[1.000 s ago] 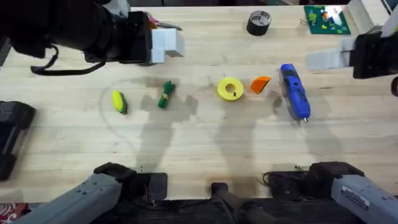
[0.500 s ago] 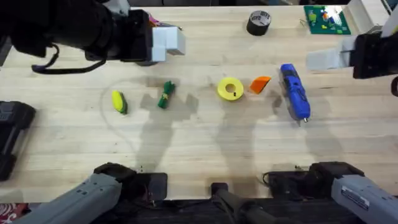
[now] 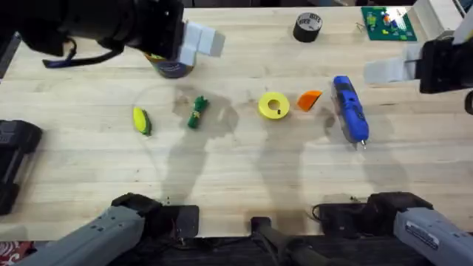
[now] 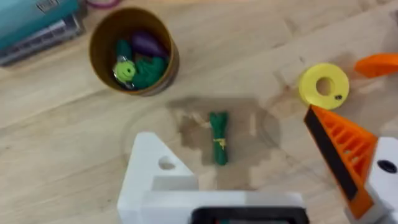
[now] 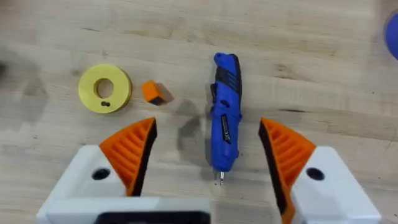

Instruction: Pick up the gripper from the table and insert it into the empty holder that is missing its gripper. Then pick up a screw, insert it into the mounting hole, and use the screwdriver to tighten it. Finally, clean up the table by picking up the vegetable and placing it into the bucket.

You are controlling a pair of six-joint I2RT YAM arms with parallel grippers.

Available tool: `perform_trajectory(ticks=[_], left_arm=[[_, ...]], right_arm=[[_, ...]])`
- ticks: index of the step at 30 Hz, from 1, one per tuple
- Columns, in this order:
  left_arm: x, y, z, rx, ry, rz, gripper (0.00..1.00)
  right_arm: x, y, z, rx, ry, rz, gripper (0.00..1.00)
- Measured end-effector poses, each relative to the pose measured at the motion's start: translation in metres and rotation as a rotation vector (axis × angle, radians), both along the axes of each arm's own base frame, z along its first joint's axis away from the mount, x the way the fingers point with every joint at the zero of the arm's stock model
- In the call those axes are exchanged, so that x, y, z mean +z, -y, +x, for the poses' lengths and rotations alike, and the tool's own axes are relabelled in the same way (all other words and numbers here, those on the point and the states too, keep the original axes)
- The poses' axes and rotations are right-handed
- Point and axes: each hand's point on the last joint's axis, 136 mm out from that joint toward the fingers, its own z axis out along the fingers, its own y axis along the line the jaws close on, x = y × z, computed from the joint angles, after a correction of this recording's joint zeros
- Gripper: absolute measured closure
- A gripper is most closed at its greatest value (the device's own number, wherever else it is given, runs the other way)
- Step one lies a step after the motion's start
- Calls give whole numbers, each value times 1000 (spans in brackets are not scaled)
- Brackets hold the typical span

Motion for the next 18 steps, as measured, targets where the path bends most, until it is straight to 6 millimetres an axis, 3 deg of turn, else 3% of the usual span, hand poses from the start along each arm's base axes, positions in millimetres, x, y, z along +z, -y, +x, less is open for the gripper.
perform_trajectory(ticks=[6, 18], left_arm=[[7, -5, 3, -2, 43, 35, 15], [66, -31, -53, -10, 280, 33, 15]], right_arm=[[0, 0, 0, 0, 0, 0, 6], [0, 0, 0, 0, 0, 0, 7]])
